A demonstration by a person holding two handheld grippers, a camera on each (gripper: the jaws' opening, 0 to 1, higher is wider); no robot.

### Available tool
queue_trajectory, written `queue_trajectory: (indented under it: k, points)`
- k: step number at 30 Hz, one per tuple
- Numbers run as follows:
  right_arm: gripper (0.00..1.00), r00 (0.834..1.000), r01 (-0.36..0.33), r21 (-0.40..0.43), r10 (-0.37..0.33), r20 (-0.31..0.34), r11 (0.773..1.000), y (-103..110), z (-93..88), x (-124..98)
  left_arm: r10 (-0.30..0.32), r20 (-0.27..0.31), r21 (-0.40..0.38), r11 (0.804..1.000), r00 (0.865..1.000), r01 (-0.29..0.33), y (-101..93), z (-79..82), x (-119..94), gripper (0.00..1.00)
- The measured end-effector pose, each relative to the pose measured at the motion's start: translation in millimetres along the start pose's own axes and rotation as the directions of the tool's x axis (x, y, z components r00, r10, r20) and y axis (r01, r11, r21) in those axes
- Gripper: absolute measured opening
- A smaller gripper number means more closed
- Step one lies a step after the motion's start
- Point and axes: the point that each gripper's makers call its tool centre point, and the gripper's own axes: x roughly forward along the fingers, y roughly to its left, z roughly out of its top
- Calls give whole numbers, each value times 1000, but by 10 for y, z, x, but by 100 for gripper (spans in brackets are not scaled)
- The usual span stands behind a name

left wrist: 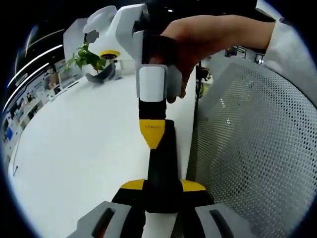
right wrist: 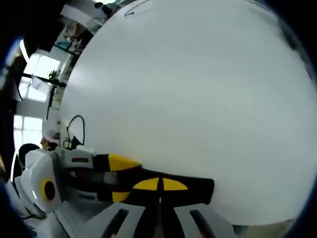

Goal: Press the specified remote control buttons in sequence, fully releasing each button before pressing the next.

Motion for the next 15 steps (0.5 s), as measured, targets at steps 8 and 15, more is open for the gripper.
queue_trajectory:
  k: [8, 15]
  points:
    - [0, 1000, -4, 4, 4, -29, 1000, 23, -107, 30, 1, 2, 0, 1000, 1000, -1, -2, 2, 3, 24]
    - [0, 999, 9, -8, -9, -39, 1000, 12, -123, 47, 0, 3, 2, 1000, 1000, 0, -3, 1, 3, 24]
